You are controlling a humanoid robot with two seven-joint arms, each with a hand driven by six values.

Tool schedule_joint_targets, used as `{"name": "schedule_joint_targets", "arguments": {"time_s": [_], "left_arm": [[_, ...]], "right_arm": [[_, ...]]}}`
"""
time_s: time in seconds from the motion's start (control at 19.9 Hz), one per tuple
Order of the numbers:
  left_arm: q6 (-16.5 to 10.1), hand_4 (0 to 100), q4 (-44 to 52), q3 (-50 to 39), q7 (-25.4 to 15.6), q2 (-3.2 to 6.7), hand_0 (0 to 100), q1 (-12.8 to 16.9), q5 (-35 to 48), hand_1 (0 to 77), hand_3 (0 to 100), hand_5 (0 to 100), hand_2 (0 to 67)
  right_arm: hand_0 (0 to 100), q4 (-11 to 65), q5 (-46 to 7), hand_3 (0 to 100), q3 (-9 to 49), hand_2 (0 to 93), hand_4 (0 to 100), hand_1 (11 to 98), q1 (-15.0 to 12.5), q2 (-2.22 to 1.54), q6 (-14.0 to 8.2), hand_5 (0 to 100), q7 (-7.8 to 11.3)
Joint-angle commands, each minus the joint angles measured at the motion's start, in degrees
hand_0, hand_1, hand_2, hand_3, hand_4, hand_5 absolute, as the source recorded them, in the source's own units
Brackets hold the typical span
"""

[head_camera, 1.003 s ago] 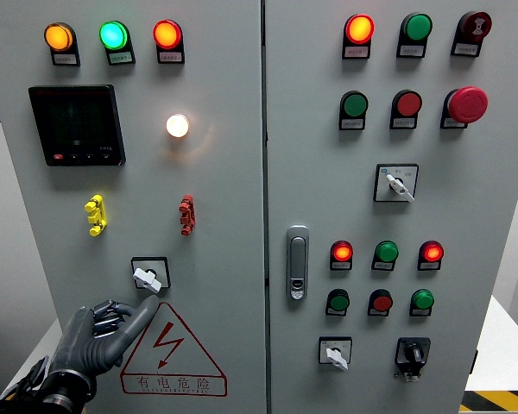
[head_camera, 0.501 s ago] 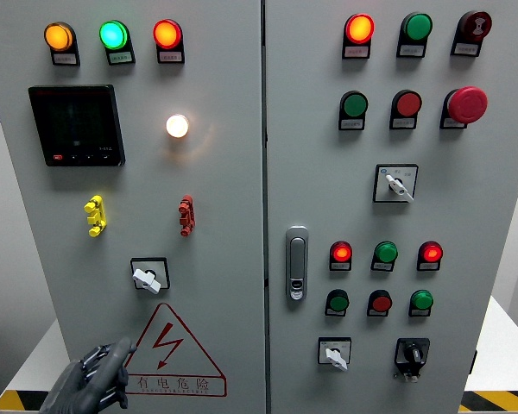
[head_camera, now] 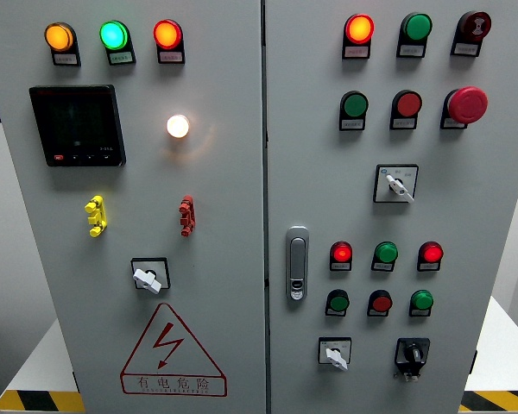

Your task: Turn on light switch 1

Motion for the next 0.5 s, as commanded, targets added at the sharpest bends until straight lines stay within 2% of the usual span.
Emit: {"name": "schedule_joint_targets", "arguments": {"time_s": [0.0,0.2,0.25,0.3,0.35,0.45], "left_arm": [[-0.31,84,11.39,7.03,-5.29,0.85,0,-0.65,-4.32,38.0,75,68,31.3],[-3.91,81,28.19,20.66,-14.25,0.85,0,-3.02,-11.87,34.3,72,66,31.3],[-4.70,81,31.10,22.25,-15.32,0.85,0,-3.81,-14.16,33.0,71,66,30.8],[-5.49,80,34.09,23.83,-15.76,0.68,0,-4.51,-16.35,32.2,70,65,30.4],[-6.46,80,36.99,25.68,-15.85,0.33,0,-4.78,-18.29,32.1,70,65,30.3],[-9.18,80,43.14,30.94,-15.85,-1.16,0,-4.87,-21.72,32.3,70,65,30.2]], "right_arm": [[0,0.04,0.00,19,-0.01,0.0,19,19.5,0.00,0.05,-0.09,11,0.01],[0,-0.05,0.00,19,-0.01,0.0,19,19.5,0.00,-0.03,0.00,11,0.01],[0,0.04,0.00,19,-0.01,0.0,19,19.5,0.00,0.05,0.00,11,0.01],[0,-0.05,0.00,19,-0.01,0.0,19,19.5,0.00,-0.03,0.00,11,0.01],[0,0.04,0.00,19,-0.01,0.0,19,19.5,0.00,0.05,0.00,11,0.01],[0,0.04,0.00,19,-0.01,0.0,19,19.5,0.00,0.05,0.00,11,0.01]]}}
